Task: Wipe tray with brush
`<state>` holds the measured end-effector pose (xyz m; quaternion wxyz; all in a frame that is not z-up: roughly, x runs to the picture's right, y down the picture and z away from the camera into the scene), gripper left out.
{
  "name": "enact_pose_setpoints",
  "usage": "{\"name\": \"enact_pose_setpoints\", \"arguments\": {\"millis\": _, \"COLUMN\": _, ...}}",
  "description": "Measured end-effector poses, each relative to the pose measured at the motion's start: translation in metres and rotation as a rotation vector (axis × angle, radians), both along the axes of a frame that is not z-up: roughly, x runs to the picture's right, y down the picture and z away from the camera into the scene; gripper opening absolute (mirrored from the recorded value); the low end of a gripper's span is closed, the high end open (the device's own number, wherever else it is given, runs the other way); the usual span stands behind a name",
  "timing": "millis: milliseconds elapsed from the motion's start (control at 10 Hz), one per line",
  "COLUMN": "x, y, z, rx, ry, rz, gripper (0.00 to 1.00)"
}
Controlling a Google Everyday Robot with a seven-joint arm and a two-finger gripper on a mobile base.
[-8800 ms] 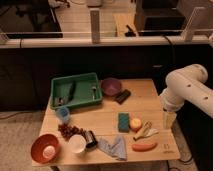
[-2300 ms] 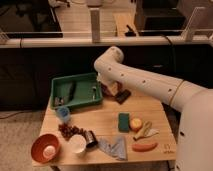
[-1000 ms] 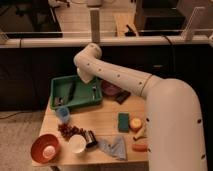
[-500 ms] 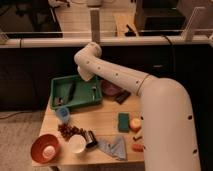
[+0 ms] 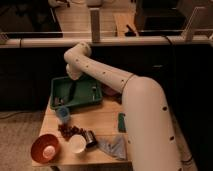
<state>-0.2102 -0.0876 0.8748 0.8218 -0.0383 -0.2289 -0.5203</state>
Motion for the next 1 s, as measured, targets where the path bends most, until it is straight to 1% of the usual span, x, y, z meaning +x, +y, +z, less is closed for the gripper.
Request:
{"name": "enact_pose_setpoints", "arguments": {"millis": 100, "x": -0.007, "y": -0.002, "z": 0.006, "rx": -0.013, "ry": -0.035, "rz": -0.011, "gripper": 0.80}}
{"name": "enact_pose_setpoints", "arguments": {"millis": 200, "x": -0.014, "y": -0.001, "z": 0.015, "rx": -0.030, "ry": -0.061, "rz": -0.027, "gripper": 0.80}}
{"name": "enact_pose_setpoints", "arguments": {"millis": 400, "x": -0.029, "y": 0.012, "z": 0.031, "rx": -0.062, "ry": -0.082, "rz": -0.067, "gripper": 0.80}}
{"name": "enact_pose_setpoints", "arguments": {"millis": 600, "x": -0.026, "y": 0.019, "z": 0.039, "rx": -0.105, "ry": -0.075, "rz": -0.070, "gripper": 0.80}}
{"name": "enact_pose_setpoints", "arguments": {"millis": 900, "x": -0.037, "y": 0.037, "z": 0.052, "rx": -0.168, "ry": -0.071, "rz": -0.080, "gripper": 0.80}}
{"name": "enact_pose_setpoints", "arguments": {"millis": 1000, "x": -0.038, "y": 0.042, "z": 0.056, "rx": -0.181, "ry": -0.064, "rz": -0.083, "gripper": 0.80}}
